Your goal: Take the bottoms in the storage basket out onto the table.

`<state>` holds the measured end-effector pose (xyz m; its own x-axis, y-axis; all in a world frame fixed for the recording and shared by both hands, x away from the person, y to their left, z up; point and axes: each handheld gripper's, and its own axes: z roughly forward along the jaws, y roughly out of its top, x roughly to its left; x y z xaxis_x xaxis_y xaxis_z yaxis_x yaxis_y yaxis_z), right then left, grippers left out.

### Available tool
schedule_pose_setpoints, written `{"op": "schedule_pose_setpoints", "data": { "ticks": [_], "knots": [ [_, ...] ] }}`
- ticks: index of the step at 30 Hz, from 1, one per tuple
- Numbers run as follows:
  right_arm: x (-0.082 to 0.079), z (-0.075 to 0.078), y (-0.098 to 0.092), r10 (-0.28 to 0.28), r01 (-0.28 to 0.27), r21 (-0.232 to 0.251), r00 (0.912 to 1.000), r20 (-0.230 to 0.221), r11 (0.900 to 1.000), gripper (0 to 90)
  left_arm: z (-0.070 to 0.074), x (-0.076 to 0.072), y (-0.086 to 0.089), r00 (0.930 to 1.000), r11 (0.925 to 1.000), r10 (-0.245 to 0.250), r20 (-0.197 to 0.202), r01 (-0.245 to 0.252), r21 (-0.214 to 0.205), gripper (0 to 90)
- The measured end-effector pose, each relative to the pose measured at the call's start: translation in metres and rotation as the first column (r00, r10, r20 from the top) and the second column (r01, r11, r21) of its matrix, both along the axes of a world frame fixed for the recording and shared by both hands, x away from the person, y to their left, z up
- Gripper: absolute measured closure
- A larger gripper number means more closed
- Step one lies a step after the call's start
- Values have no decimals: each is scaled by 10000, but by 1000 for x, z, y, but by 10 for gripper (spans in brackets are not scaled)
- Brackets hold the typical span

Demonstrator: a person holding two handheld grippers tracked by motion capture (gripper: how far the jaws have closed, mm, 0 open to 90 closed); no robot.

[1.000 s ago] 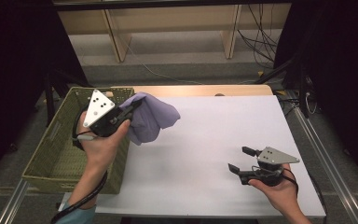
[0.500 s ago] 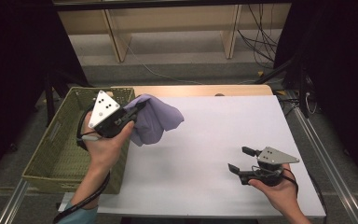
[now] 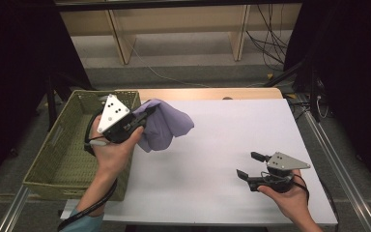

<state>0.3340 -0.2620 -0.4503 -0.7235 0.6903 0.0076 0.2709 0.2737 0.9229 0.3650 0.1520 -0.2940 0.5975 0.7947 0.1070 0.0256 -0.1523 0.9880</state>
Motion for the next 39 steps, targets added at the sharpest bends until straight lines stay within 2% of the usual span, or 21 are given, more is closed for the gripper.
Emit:
{"op": "schedule_pose_setpoints", "data": {
  "ticks": [39],
  "knots": [
    [0,0,0,1,-1,-15,10000,2,10000,187,-8,3,-21,9986,9985,-485,-212,491,254,846]
  ]
}}
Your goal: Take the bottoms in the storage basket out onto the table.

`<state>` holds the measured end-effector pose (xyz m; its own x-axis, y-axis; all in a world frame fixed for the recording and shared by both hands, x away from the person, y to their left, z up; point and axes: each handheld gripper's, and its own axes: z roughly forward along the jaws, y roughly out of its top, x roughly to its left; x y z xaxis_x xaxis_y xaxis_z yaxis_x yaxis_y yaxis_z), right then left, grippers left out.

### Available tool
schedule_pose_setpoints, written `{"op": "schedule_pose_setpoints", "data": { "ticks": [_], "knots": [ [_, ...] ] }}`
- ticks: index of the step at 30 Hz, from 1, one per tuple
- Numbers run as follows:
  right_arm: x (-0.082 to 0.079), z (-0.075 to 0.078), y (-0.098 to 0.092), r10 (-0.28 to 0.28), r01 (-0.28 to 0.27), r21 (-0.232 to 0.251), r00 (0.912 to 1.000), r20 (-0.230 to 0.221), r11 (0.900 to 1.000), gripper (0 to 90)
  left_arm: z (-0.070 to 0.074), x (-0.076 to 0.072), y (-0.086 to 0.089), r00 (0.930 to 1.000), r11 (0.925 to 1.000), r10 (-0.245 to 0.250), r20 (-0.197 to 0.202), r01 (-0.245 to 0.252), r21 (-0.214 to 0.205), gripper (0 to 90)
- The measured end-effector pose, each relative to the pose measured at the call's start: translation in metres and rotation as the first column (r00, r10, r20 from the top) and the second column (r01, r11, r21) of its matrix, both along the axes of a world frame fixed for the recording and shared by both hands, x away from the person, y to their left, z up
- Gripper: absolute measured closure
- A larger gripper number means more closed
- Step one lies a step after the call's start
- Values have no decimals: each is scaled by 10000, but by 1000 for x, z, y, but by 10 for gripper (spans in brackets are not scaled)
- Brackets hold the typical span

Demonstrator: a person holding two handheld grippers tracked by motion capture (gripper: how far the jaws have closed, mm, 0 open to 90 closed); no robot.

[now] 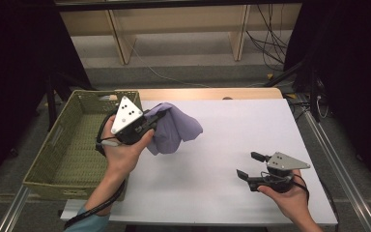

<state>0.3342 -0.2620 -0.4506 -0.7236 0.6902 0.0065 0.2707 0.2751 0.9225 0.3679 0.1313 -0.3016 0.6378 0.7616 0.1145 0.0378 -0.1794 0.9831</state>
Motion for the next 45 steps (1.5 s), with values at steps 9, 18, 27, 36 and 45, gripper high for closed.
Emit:
{"op": "schedule_pose_setpoints", "data": {
  "ticks": [9,18,27,36,45],
  "knots": [
    [0,0,0,-2,2,13,10000,-17,10000,187,-1,0,-6,9999,9999,-105,-25,105,43,845],
    [0,0,0,-5,5,-6,10000,-13,10000,187,-5,1,-13,9996,9995,-274,-104,276,145,845],
    [0,0,0,-11,11,-8,10000,-10,10000,187,-8,2,-21,9989,9989,-425,-179,428,192,845],
    [0,0,0,-17,17,-3,10000,-16,10000,187,-11,2,-28,9981,9979,-576,-235,583,280,845],
    [0,0,0,-24,24,7,10000,-24,10000,187,-15,3,-35,9967,9966,-726,-359,739,375,845]
  ]
}}
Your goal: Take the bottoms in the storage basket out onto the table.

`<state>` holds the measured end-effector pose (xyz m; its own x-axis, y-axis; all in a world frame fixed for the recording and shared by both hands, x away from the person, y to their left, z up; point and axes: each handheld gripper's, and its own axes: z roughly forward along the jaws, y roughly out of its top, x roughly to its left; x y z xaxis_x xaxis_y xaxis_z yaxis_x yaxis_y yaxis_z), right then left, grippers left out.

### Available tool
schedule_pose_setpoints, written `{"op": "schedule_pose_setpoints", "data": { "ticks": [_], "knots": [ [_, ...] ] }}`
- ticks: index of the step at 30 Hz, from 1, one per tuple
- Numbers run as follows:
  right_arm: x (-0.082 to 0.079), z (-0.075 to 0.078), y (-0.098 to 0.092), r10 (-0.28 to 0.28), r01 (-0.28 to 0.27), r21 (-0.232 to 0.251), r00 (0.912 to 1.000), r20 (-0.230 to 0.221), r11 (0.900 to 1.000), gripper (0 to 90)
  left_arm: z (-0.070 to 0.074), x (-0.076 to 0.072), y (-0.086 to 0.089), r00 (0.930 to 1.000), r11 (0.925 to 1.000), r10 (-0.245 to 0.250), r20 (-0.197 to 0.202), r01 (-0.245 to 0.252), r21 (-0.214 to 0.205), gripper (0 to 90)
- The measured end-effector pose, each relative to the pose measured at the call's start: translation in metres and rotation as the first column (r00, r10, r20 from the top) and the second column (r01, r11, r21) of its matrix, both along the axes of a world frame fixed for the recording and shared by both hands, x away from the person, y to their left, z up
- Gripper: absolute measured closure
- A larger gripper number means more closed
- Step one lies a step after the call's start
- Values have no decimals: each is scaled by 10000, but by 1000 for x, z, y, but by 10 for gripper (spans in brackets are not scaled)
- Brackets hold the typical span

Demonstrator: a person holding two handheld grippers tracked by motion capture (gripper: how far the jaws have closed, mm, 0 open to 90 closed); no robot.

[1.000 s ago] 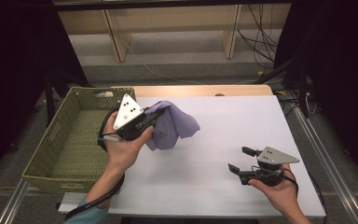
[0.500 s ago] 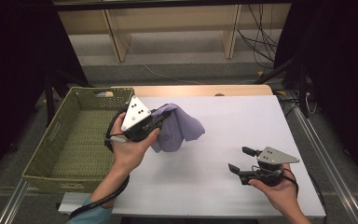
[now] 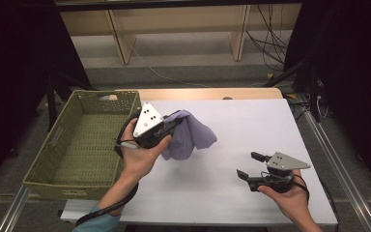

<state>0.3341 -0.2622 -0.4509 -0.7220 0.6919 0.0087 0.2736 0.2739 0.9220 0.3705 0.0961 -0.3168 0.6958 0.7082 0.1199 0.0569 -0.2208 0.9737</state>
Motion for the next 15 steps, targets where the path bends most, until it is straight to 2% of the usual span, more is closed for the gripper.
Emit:
{"op": "schedule_pose_setpoints", "data": {
  "ticks": [15],
  "knots": [
    [0,0,0,2,-2,9,10000,-11,10000,187,-6,2,-9,9998,9998,-174,-129,176,95,844]
  ]
}}
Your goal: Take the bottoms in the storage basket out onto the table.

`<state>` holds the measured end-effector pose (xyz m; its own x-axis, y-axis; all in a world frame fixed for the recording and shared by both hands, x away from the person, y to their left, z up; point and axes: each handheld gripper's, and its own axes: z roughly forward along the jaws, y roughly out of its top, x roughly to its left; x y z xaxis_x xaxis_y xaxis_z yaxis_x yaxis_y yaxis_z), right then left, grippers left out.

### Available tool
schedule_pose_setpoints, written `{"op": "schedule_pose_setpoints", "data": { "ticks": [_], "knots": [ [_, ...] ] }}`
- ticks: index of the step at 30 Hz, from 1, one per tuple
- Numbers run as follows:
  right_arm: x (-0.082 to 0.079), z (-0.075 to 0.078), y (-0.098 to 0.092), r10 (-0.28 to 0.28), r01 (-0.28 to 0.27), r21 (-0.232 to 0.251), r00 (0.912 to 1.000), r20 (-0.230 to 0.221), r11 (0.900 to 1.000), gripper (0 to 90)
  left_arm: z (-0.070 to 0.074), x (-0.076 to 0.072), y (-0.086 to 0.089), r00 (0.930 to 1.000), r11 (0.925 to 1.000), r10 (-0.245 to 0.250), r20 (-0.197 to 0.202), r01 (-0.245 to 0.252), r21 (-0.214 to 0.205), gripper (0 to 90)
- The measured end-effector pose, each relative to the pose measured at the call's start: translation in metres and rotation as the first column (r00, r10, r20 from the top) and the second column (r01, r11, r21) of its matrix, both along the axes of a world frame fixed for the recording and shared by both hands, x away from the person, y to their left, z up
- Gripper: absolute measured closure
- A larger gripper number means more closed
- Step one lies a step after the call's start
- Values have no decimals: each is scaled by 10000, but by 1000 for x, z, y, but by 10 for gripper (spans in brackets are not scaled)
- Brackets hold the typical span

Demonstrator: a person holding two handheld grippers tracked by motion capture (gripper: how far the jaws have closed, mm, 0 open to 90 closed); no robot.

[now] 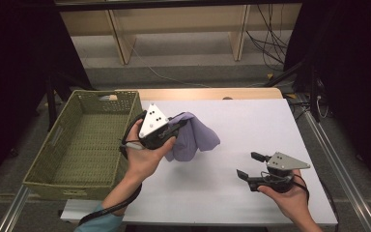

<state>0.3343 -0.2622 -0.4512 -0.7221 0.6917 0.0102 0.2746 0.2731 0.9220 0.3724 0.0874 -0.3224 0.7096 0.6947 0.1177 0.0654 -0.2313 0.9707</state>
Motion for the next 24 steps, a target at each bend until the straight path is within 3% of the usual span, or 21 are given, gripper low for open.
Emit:
{"op": "schedule_pose_setpoints", "data": {
  "ticks": [24],
  "knots": [
    [0,0,-1,-15,16,-32,10000,30,10000,187,-15,6,-16,9991,9995,-253,-342,259,180,844]
  ]
}}
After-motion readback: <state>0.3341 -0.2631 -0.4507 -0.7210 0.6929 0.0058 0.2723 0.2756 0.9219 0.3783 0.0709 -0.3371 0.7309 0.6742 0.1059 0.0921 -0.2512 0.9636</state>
